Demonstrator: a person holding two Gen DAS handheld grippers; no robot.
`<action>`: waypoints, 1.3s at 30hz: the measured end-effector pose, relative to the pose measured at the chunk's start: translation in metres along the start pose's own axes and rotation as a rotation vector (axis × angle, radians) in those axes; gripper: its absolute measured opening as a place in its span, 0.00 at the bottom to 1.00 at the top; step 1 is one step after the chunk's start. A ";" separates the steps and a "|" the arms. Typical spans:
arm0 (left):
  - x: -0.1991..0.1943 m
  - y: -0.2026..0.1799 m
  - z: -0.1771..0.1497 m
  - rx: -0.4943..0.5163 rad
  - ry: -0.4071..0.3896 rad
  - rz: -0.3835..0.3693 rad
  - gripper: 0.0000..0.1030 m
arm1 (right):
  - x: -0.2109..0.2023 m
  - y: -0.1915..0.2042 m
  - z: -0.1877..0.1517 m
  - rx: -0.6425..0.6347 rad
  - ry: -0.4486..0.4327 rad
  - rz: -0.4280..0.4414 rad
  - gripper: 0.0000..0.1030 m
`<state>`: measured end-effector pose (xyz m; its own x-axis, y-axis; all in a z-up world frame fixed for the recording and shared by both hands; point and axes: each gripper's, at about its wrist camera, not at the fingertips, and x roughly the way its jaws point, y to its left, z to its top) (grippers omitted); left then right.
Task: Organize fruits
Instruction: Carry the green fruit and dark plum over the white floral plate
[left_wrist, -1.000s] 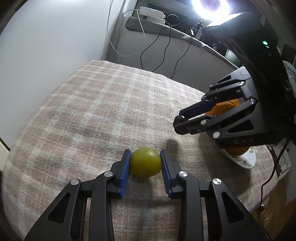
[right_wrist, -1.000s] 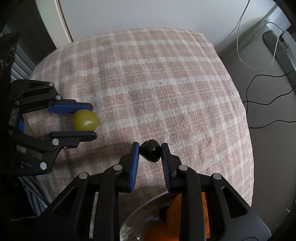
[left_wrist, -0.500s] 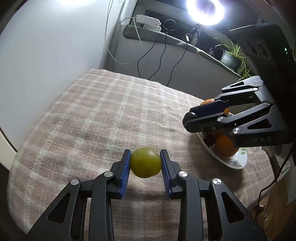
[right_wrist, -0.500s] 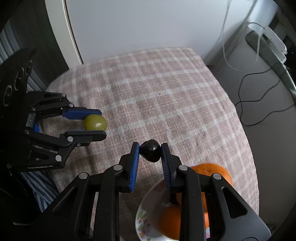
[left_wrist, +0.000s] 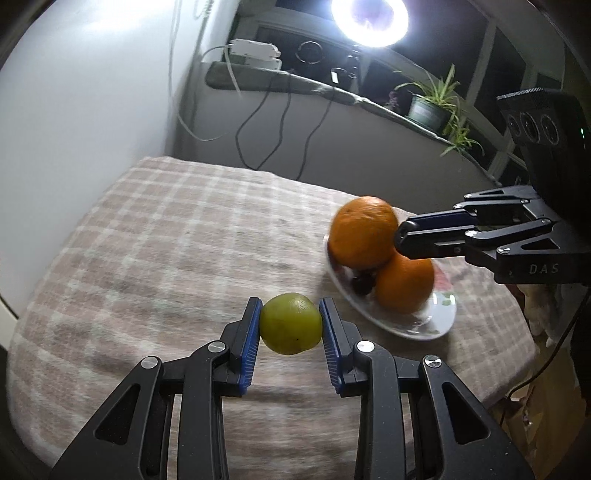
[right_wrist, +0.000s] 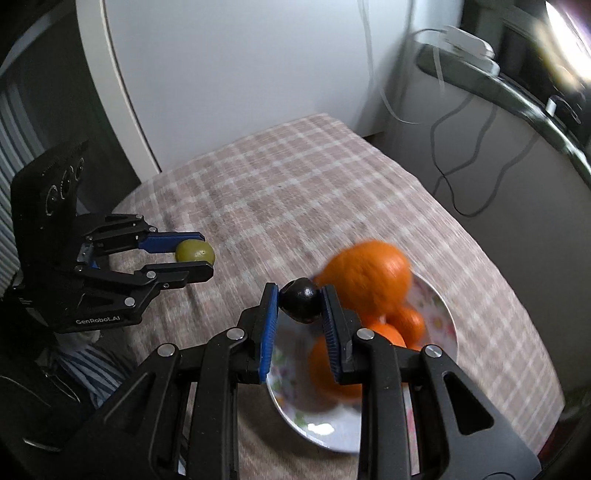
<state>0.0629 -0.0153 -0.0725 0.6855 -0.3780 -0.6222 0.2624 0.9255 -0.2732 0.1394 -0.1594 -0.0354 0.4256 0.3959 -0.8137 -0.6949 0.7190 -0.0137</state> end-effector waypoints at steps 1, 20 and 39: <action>0.000 -0.003 0.000 0.004 0.001 -0.005 0.29 | -0.005 -0.004 -0.007 0.020 -0.013 -0.003 0.24; 0.024 -0.083 0.000 0.116 0.032 -0.118 0.29 | -0.026 -0.064 -0.097 0.297 -0.119 -0.022 0.24; 0.056 -0.144 0.001 0.234 0.065 -0.123 0.29 | -0.020 -0.091 -0.119 0.345 -0.130 -0.030 0.24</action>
<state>0.0641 -0.1702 -0.0673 0.5959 -0.4816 -0.6426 0.4957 0.8502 -0.1774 0.1245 -0.3007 -0.0870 0.5281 0.4250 -0.7351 -0.4540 0.8729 0.1786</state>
